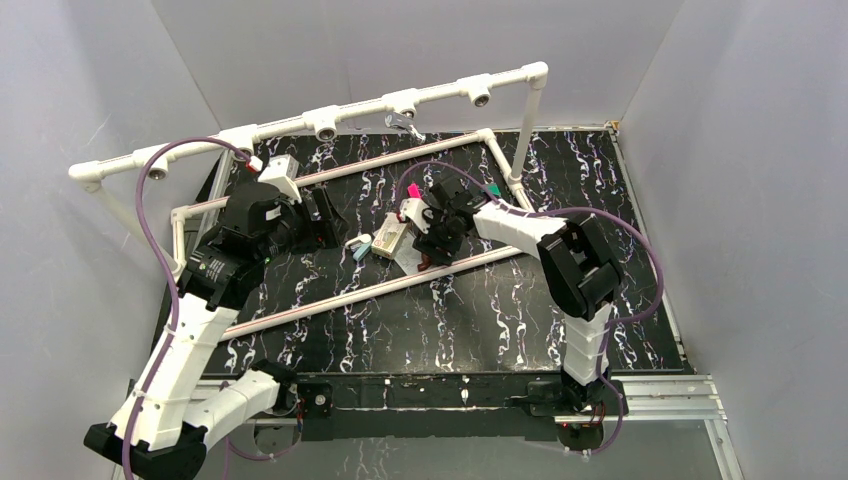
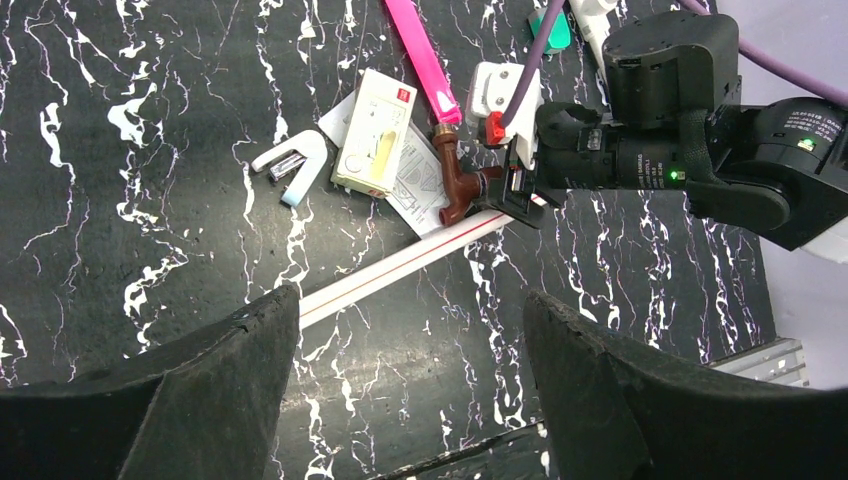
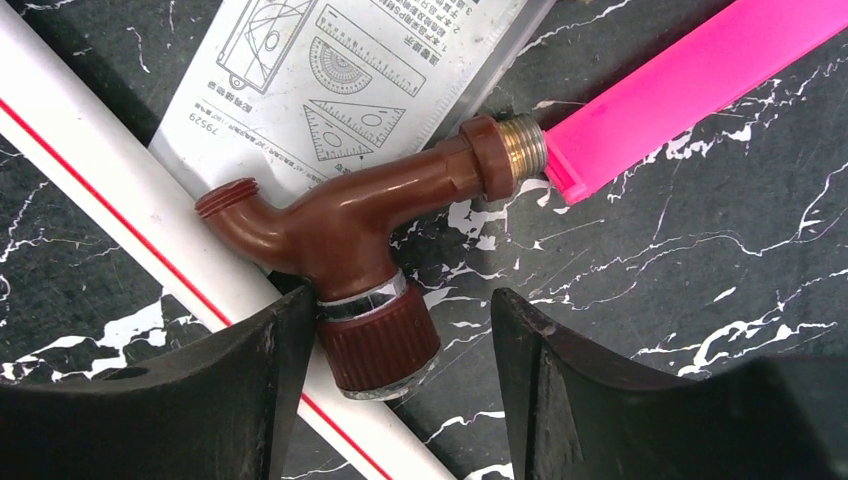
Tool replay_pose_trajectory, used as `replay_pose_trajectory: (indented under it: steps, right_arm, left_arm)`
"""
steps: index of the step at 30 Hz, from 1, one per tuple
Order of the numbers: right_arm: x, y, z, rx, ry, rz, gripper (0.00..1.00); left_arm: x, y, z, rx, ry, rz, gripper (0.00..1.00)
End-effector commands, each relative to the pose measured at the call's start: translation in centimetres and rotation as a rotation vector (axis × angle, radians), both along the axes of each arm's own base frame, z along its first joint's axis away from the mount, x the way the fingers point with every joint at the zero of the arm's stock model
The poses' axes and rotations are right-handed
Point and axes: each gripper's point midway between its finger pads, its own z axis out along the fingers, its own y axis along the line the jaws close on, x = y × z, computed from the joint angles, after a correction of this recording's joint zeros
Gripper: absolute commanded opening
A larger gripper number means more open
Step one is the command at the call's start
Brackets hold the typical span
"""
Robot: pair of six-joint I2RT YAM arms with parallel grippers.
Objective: Install the water faucets
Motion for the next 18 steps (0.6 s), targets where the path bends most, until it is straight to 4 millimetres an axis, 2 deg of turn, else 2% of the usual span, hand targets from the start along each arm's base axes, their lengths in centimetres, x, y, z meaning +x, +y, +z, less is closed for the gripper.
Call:
replay_pose_trajectory:
  steps: [1,4,9,15,18]
  right_arm:
    - [0.6,0.3,0.2,-0.018,-0.024,0.014,0.7]
    - [0.4,0.1,-0.6,-0.043,-0.019,0.016,0.63]
    - [0.0,0.1,-0.9,-0.056,-0.007,0.018,0.35]
    - [-0.1,0.7,0.8,-0.037,-0.023,0.025,0.03]
    - [-0.3,1.1,2.2,-0.015,-0.035,0.029,0.01]
  left_arm:
    - [-0.6,0.3,-0.7,0.024,0.013,-0.008,0.79]
    - [-0.6,0.3,-0.9,0.024,0.017,-0.008,0.79]
    - [-0.5,0.1,-0.9,0.022,0.021,-0.011,0.79]
    - [-0.3,-0.1,-0.8,0.017,0.023,-0.013,0.79]
    - [-0.3,-0.1,-0.6,0.014,0.022,-0.01,0.79]
